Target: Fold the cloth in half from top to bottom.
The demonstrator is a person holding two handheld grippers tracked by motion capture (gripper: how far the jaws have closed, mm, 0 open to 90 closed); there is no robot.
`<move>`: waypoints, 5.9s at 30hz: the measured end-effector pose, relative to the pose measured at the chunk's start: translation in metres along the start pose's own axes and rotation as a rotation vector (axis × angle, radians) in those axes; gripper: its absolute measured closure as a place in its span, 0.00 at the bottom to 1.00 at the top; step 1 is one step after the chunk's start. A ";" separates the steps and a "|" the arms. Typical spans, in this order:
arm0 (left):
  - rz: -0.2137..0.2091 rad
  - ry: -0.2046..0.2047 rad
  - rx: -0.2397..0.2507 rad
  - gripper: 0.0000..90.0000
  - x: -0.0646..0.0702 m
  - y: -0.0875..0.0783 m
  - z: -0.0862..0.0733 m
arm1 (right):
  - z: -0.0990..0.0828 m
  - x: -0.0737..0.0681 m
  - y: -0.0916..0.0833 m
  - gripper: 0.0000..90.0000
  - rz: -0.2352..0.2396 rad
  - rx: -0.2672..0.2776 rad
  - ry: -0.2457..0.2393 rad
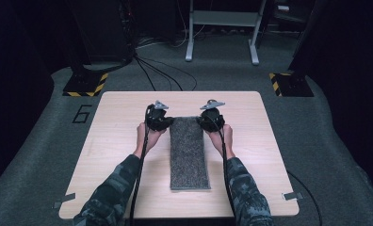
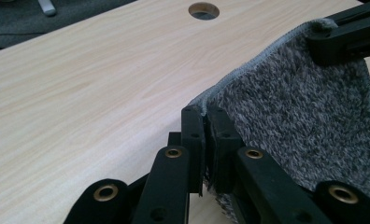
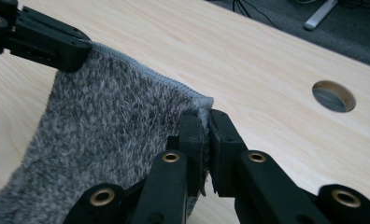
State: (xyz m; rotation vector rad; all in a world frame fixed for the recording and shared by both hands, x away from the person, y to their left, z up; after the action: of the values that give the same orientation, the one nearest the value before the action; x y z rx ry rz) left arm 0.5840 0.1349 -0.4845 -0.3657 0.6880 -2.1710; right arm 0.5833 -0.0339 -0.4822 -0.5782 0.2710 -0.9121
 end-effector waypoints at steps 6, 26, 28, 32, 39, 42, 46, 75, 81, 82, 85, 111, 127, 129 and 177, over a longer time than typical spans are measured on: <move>0.007 0.016 0.027 0.96 -0.002 -0.008 0.015 | 0.013 0.001 -0.008 0.95 -0.011 0.013 -0.042; -0.022 0.055 0.094 0.95 0.013 -0.030 0.032 | 0.022 -0.002 -0.031 0.95 -0.016 0.104 -0.061; -0.033 0.061 0.095 0.95 0.017 -0.031 0.028 | 0.016 -0.007 -0.035 0.94 -0.006 0.109 -0.073; -0.049 0.073 0.090 0.95 0.024 -0.033 0.021 | 0.009 -0.011 -0.038 0.94 0.000 0.109 -0.073; -0.073 0.069 0.072 0.95 0.027 -0.032 0.008 | -0.005 -0.016 -0.043 0.94 0.013 0.106 -0.077; -0.081 0.066 0.078 0.95 0.029 -0.033 0.004 | -0.010 -0.020 -0.045 0.94 0.020 0.108 -0.079; -0.088 0.072 0.069 0.95 0.033 -0.036 -0.004 | -0.019 -0.025 -0.050 0.94 0.029 0.110 -0.072; -0.147 0.082 0.021 0.94 0.058 -0.045 -0.046 | -0.066 -0.050 -0.064 0.94 0.076 0.083 -0.078; -0.150 0.086 0.011 0.93 0.064 -0.045 -0.057 | -0.076 -0.053 -0.065 0.93 0.082 0.072 -0.072; -0.150 0.086 0.008 0.93 0.065 -0.045 -0.059 | -0.078 -0.053 -0.065 0.93 0.083 0.066 -0.077; -0.158 0.083 -0.013 0.92 0.068 -0.043 -0.068 | -0.086 -0.057 -0.064 0.93 0.085 0.047 -0.092; -0.242 0.060 -0.049 0.73 0.087 -0.057 -0.103 | -0.121 -0.072 -0.080 0.73 0.147 -0.019 -0.095; -0.113 0.011 -0.072 0.24 0.079 -0.051 -0.095 | -0.110 -0.057 -0.082 0.20 0.080 -0.041 -0.005; -0.096 0.040 -0.100 0.23 0.081 -0.045 -0.102 | -0.117 -0.060 -0.073 0.18 0.053 -0.077 0.002; 0.115 -0.098 -0.100 0.10 0.004 -0.107 -0.186 | -0.198 0.013 -0.132 0.09 -0.142 -0.071 0.143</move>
State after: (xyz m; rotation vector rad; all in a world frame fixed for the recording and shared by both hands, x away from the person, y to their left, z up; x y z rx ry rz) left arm 0.4277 0.2534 -0.5720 -0.4707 0.7461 -2.0013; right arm 0.4128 -0.1772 -0.5673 -0.6045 0.3966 -1.0864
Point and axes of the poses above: each handheld gripper's, and its own axes: y roughly forward along the jaws, z roughly out of its top, x roughly to its right, the point moved 7 cm from there along y, roughly forward along the jaws, and after that the axes turned 3 degrees about x, right-handed, at the moved point
